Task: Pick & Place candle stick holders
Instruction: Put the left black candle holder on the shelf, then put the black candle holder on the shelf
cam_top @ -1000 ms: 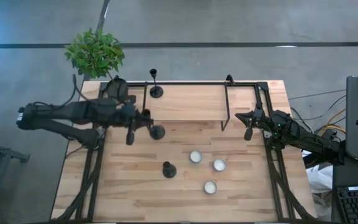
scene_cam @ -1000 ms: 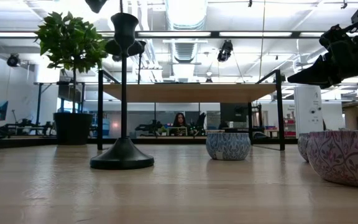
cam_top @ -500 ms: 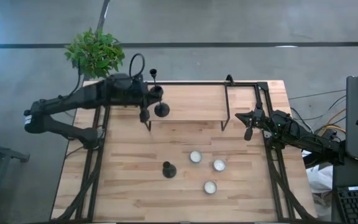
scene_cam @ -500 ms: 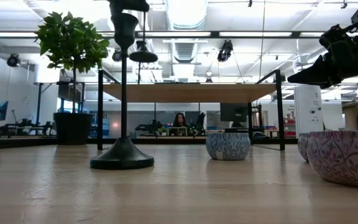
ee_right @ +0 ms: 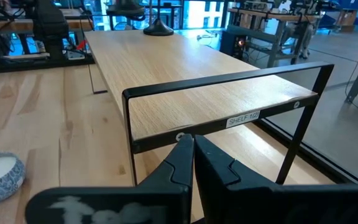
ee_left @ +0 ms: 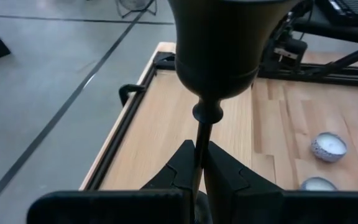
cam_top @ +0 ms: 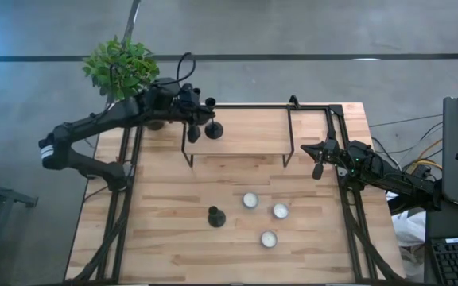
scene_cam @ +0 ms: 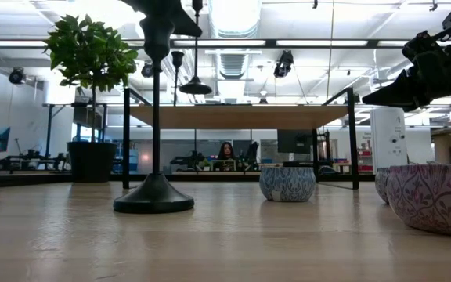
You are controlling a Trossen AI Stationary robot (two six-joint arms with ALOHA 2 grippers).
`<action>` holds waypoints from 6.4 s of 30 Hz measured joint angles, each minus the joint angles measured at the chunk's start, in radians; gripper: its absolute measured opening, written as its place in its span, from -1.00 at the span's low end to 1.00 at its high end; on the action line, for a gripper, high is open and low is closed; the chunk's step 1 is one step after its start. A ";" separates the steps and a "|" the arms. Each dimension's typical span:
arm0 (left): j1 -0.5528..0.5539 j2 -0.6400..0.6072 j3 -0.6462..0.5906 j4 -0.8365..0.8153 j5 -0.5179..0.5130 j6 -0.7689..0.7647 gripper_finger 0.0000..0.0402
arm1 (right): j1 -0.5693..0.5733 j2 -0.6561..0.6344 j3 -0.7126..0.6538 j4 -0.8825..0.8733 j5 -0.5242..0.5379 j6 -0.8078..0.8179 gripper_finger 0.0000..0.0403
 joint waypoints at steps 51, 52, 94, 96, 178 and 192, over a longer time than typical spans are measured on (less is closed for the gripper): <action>0.152 -0.010 -0.198 0.207 0.139 -0.026 -0.90 | 0.000 0.000 0.000 0.000 0.000 0.000 -0.96; 0.152 -0.010 -0.198 0.203 0.139 -0.026 -0.90 | 0.000 0.000 0.000 0.000 0.000 0.000 -0.96; 0.153 -0.010 -0.217 0.215 0.135 0.007 -0.62 | 0.000 0.000 0.000 0.000 0.000 0.000 -0.96; 0.153 -0.010 -0.216 0.214 0.135 0.007 -0.62 | 0.000 0.000 0.000 0.000 0.000 0.000 -0.96; -0.741 -0.324 -0.279 -0.204 -0.023 -0.355 -0.20 | 0.000 0.000 0.000 0.000 0.000 0.000 -0.96; -0.808 -0.253 -0.462 -0.299 -0.044 -0.316 -0.22 | 0.000 0.000 0.000 0.000 0.000 0.000 -0.96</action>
